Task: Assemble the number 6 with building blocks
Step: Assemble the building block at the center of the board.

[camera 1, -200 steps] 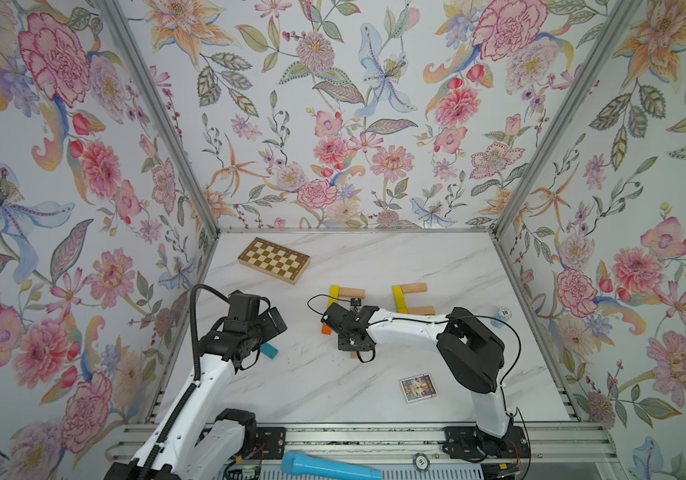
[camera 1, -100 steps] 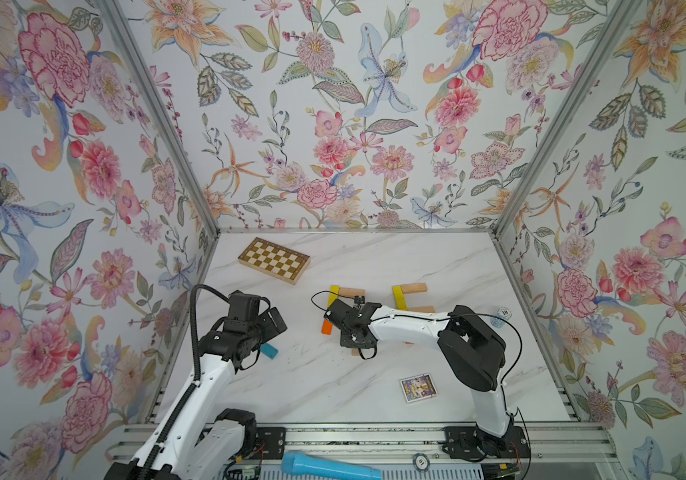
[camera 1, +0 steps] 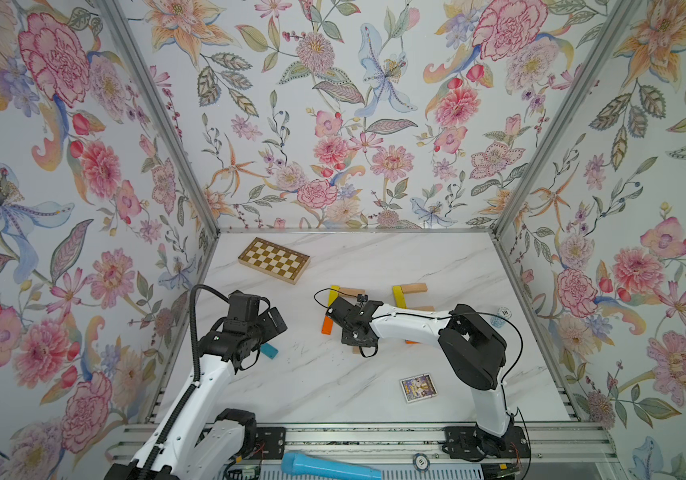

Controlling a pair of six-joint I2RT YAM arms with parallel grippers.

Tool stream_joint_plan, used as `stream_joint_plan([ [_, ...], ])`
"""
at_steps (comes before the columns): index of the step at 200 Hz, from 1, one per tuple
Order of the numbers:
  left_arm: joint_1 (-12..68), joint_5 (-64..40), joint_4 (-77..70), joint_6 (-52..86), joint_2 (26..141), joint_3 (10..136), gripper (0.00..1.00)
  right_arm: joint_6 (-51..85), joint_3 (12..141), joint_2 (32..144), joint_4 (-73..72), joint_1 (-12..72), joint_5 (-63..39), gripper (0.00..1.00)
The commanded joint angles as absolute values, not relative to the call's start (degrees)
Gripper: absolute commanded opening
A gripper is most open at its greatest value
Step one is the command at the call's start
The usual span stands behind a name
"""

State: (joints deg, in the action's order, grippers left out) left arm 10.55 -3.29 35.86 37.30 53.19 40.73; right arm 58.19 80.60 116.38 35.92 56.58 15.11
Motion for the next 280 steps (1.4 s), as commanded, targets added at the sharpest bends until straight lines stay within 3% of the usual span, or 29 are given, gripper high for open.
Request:
stream_joint_plan([
  [1,11.12,-4.05,35.81,36.50,52.38,40.09,0.99,59.32,81.62,117.73,37.49,56.02,14.26,0.27],
  [280,11.10,-4.21,35.60,36.30,51.85,40.03,0.99,58.49,84.70,121.69,40.08,55.28,14.33,0.29],
])
